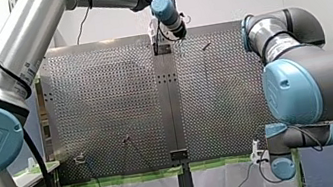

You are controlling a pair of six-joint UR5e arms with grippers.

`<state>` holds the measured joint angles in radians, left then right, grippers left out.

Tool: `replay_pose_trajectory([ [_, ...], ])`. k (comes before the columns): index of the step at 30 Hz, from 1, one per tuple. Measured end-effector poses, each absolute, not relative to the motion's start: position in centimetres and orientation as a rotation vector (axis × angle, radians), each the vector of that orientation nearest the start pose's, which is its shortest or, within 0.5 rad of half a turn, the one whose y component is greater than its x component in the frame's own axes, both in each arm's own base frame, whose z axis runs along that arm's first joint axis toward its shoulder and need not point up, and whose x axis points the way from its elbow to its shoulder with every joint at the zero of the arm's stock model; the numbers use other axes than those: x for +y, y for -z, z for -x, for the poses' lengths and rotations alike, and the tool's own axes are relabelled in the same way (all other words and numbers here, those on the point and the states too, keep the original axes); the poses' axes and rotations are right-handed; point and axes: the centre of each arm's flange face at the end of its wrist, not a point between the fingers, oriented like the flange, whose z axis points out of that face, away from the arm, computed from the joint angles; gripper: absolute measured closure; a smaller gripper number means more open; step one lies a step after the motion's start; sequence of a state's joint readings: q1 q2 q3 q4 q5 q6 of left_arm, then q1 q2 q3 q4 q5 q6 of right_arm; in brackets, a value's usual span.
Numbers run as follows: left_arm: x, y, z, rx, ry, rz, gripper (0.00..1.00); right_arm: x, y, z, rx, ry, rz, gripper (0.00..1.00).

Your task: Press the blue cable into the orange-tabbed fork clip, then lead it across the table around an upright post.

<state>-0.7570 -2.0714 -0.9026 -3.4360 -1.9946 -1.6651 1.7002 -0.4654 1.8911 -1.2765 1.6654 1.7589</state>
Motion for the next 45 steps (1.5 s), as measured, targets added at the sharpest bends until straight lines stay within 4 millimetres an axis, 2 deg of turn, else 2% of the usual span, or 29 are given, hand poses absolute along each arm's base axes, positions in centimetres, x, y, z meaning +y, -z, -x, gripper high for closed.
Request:
replay_pose_trajectory([
  [6,-52.2,-48.8,-42.0,1.703,0.241,-0.25,0.0,-51.3,11.7,-19.4,-1.47,-1.318,-1.23,1.0],
  [12,-52.2,-48.7,-41.9,1.707,0.24,-0.252,0.0,-52.0,8.8,-20.9,-1.462,-1.38,-1.273,1.0],
  [20,-52.1,-48.6,-41.8,1.716,0.235,-0.258,0.0,-54.6,3.7,-22.7,-1.412,-1.451,-1.283,1.0],
  [24,-52.1,-48.6,-41.8,1.717,0.234,-0.259,0.0,-55.3,1.7,-23.0,-1.404,-1.461,-1.278,1.0],
  [31,-52.0,-48.6,-41.9,1.717,0.233,-0.257,0.0,-57.6,-3.4,-23.5,-1.365,-1.494,-1.251,1.0],
  [34,-52.0,-48.5,-42.0,1.718,0.232,-0.255,0.0,-58.0,-5.2,-23.6,-1.36,-1.501,-1.245,1.0],
  [39,-51.8,-47.7,-42.3,1.726,0.224,-0.264,0.0,-58.5,-8.2,-23.5,-1.353,-1.513,-1.238,1.0],
  [45,-51.8,-45.6,-42.6,1.735,0.23,-0.294,0.0,-58.9,-11.7,-23.7,-1.334,-1.541,-1.245,1.0],
])
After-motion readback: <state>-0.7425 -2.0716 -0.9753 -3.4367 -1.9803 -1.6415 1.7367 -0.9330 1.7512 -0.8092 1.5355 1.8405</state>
